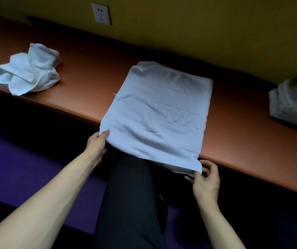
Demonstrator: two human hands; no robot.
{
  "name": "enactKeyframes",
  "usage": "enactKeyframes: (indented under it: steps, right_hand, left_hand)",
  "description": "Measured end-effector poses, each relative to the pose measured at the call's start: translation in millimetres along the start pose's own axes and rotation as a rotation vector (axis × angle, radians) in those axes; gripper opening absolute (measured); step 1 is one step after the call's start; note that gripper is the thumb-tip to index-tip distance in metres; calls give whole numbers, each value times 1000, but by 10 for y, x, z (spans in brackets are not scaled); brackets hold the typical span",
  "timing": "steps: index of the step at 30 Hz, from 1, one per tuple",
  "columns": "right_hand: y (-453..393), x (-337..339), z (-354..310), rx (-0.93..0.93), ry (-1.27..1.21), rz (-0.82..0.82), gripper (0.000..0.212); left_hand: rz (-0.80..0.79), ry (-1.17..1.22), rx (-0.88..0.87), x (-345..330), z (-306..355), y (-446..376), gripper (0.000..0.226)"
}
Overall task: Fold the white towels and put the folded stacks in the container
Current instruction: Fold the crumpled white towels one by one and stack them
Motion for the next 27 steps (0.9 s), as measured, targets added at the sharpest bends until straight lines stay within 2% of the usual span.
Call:
enactKeyframes:
  steps: [2,4,8,10,12,15,19,22,25,27]
  right_hand:
    - [-58,34,-130,8,-91,52,16]
    - [-99,111,-333,76,-64,104,16]
    - [-134,293,-637,165,47,131,24]
    - [-139,423,-742,247,86,120,29]
    - [-130,568,-796,304,133,87,31]
    - [-159,807,-725,251,99,48,30]
    - [-125,1130,-706,211,-110,14,20]
    - [-59,1349,-751,224,-185,-68,19]
    - [-45,1476,-759,186,-281,-265,30]
    - [-55,1516,-795,193,-276,-340,43]
  left_hand:
    - [27,33,-45,32,153,33,13]
    - [41,10,-95,31,333,99,10]
    - [49,58,-160,-30,549,299,35]
    - [-20,82,-136,-67,574,484,51]
    - [-153,92,-94,-114,585,731,57]
    - [-278,-31,-66,-140,566,1075,47]
    - [-243,-79,-41,-53,455,1385,32]
    - [-355,56,-33,6,418,1657,34]
    - [-572,140,-69,93,348,1804,73]
    - [-659,125,-131,104,324,1873,76]
Point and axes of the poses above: each hand's wrist, its own y-axis away from the middle knuckle, its own x-axis out of the back of the hand, z = x × y, the point moved 4 cm from there along -y, towards the middle knuckle, and after that the axes turned 5 degrees about -x, right-handed, at the moved point
